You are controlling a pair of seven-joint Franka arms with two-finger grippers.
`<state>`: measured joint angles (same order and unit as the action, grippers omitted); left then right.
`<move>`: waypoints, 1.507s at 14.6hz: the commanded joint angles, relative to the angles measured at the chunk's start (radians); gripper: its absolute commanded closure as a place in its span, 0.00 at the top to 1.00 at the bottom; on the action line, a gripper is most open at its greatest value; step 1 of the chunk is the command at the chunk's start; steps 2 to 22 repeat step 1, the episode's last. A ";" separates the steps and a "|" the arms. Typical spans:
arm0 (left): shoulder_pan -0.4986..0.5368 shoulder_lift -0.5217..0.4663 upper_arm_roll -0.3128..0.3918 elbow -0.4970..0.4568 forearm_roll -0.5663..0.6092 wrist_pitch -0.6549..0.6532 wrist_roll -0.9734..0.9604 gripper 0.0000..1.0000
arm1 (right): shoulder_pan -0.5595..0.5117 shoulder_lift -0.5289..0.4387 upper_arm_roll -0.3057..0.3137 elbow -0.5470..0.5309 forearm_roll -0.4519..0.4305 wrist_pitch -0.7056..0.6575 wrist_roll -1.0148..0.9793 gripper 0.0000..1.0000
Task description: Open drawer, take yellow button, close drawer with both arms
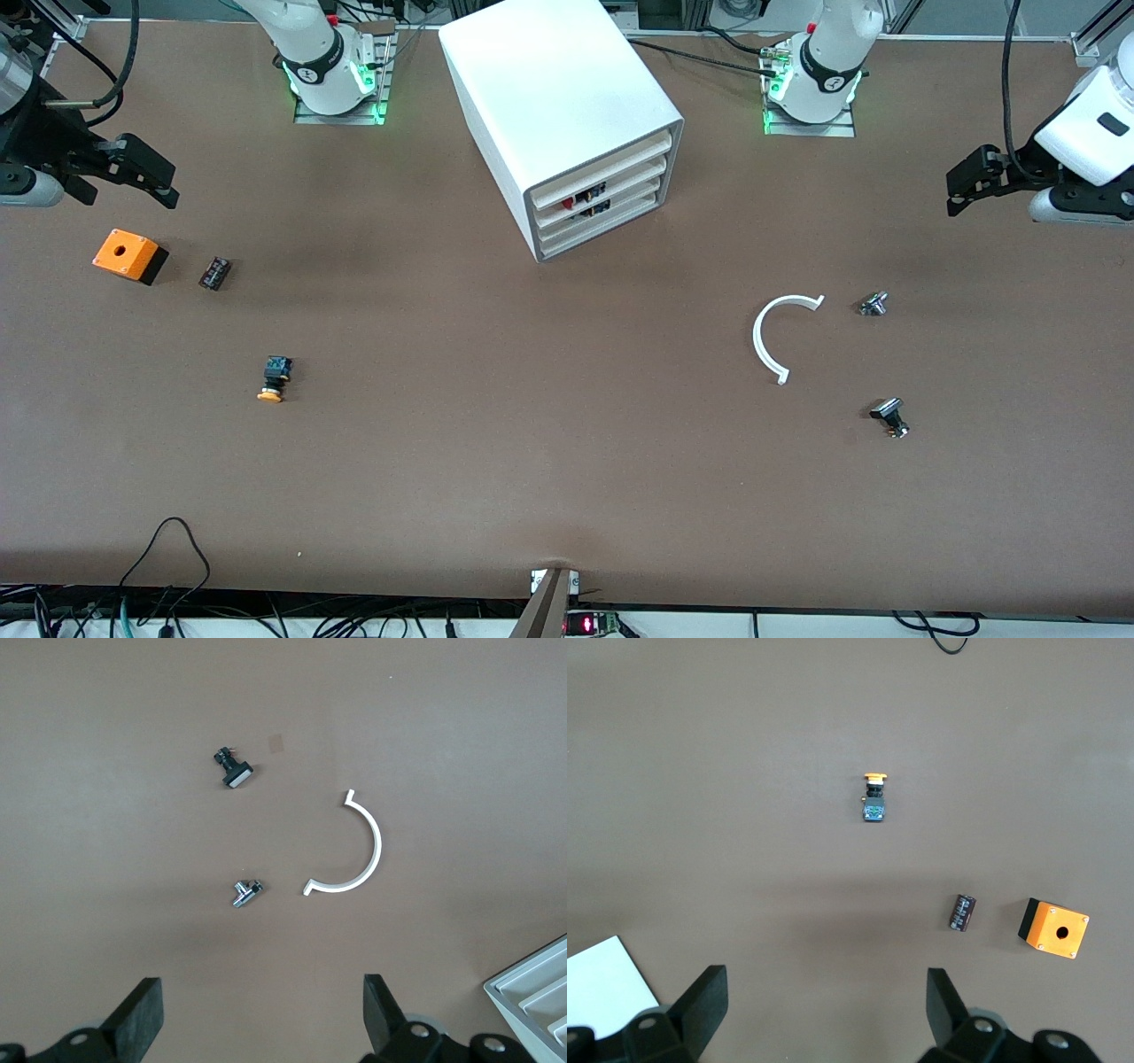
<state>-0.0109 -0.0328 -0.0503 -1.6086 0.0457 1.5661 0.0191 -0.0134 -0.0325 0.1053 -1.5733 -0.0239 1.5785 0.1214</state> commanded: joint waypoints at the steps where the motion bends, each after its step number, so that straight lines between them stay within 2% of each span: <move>1: 0.008 0.016 -0.003 0.018 -0.012 -0.017 0.005 0.99 | -0.014 0.016 0.014 0.032 0.018 -0.015 0.012 0.99; 22: 0.008 0.016 -0.003 0.018 -0.012 -0.017 0.005 0.99 | -0.014 0.016 0.014 0.032 0.018 -0.015 0.012 0.99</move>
